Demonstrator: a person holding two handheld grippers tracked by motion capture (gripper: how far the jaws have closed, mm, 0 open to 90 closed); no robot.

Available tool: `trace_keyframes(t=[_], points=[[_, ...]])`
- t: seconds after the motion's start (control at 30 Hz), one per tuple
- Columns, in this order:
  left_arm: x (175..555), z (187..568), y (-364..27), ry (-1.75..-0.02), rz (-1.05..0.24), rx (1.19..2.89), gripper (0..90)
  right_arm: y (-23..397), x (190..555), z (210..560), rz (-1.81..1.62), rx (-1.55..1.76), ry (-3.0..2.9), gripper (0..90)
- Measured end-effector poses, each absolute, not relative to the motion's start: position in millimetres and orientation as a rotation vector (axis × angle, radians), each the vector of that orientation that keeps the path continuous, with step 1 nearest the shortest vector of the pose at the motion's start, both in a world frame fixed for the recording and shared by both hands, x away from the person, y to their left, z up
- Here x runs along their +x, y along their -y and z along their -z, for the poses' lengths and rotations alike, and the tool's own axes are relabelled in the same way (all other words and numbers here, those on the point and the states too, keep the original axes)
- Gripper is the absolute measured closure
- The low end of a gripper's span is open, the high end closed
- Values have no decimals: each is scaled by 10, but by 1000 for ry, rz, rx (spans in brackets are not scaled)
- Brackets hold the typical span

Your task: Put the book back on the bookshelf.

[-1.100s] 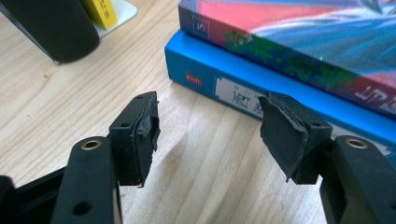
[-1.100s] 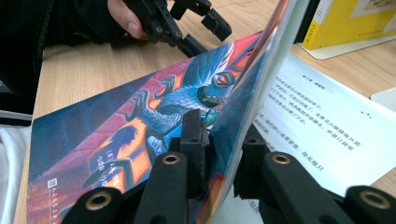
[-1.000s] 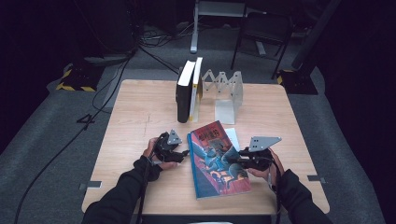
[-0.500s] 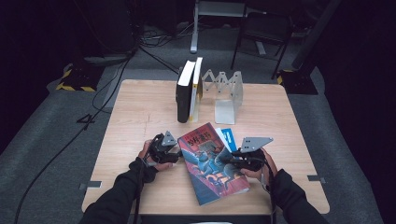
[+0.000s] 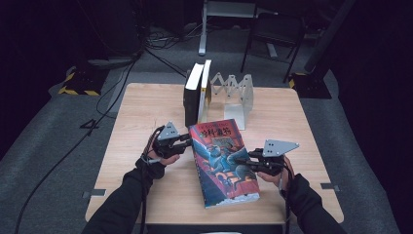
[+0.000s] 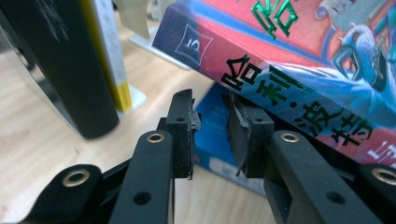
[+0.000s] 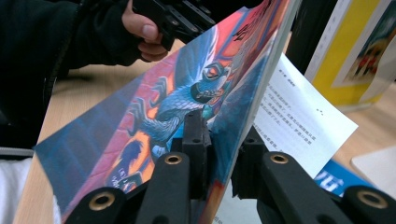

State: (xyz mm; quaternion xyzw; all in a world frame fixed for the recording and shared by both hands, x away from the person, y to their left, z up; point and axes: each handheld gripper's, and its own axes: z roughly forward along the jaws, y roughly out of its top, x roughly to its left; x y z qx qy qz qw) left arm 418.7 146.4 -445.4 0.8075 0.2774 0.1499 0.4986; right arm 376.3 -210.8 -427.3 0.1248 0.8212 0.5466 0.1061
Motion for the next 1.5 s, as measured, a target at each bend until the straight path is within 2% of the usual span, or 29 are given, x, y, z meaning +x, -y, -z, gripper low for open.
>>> trace_keyframes(t=[0.37, 0.43, 0.5, 0.63, 0.7, 0.8, 0.87, 0.97, 1.1, 1.27, 1.5], points=[[4214, 4184, -1412, -583, -350, 1882, 773, 2151, 3637, 4246, -1583, 277, -2271, 811], [4187, 4181, -1411, -588, -347, 1888, 741, 2168, 3598, 4264, -1576, 282, -2255, 823], [4164, 4204, -1427, -588, -346, 1905, 671, 2179, 3554, 4285, -1559, 287, -2239, 836], [4179, 4253, -1444, -605, -316, 1924, 665, 2180, 3541, 4290, -1566, 307, -2248, 851], [4227, 4298, -1485, -628, -253, 1912, 631, 2158, 3549, 4289, -1564, 332, -2254, 856], [4232, 4331, -1521, -620, -246, 1925, 571, 2160, 3559, 4287, -1587, 358, -2254, 861], [4218, 4368, -1535, -613, -232, 1955, 565, 2153, 3564, 4289, -1583, 360, -2258, 862], [4200, 4396, -1534, -607, -212, 1986, 492, 2141, 3565, 4297, -1581, 365, -2254, 863], [4093, 4445, -1537, -582, -170, 2054, 443, 2124, 3580, 4309, -1580, 375, -2258, 864], [3948, 4483, -1529, -578, -121, 2088, 337, 2117, 3598, 4321, -1578, 383, -2258, 864], [3849, 4520, -1486, -591, -62, 2109, 300, 2119, 3606, 4314, -1574, 376, -2253, 864]])
